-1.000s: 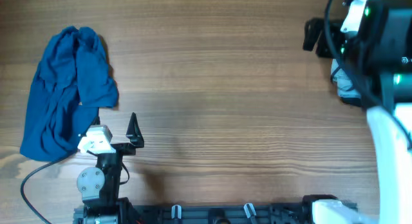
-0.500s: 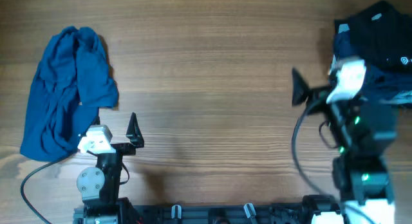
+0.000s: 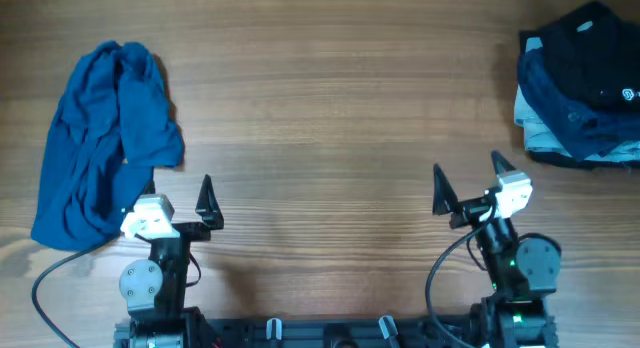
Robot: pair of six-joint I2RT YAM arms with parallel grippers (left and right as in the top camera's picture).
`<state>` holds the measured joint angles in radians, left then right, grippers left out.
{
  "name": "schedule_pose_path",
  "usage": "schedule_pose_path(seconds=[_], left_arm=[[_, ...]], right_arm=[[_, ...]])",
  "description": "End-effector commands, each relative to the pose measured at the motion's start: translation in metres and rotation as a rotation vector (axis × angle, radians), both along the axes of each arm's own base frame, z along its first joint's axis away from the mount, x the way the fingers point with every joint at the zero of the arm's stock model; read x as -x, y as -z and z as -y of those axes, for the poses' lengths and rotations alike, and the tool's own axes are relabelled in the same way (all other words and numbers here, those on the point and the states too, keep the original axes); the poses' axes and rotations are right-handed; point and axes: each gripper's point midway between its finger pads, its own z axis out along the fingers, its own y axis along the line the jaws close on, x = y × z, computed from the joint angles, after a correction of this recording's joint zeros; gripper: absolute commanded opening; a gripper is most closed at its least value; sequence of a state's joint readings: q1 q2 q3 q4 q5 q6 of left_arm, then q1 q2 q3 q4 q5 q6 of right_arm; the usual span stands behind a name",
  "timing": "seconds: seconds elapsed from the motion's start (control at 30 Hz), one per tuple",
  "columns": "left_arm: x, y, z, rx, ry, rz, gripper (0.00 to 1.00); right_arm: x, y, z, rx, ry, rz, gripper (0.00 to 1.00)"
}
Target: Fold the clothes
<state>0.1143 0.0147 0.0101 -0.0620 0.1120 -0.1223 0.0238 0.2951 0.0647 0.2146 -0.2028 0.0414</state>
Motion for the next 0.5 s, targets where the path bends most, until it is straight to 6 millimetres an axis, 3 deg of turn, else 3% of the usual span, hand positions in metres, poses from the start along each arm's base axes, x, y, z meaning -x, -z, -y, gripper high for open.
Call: schedule_pose_path(seconds=[0.0,0.27,0.47], left_arm=[[0.0,0.002,-0.004,0.013,-0.022,-0.002,1.0],[0.0,0.002,-0.004,0.013,-0.022,-0.002,1.0],[0.0,0.002,-0.004,0.013,-0.022,-0.002,1.0]], right_arm=[[0.006,0.009,-0.003,-0.026,-0.019,0.022,1.0],[0.009,0.013,-0.001,-0.011,-0.009,0.01,1.0],[0.014,0.028,-0.001,-0.01,-0.009,-0.052,1.0]])
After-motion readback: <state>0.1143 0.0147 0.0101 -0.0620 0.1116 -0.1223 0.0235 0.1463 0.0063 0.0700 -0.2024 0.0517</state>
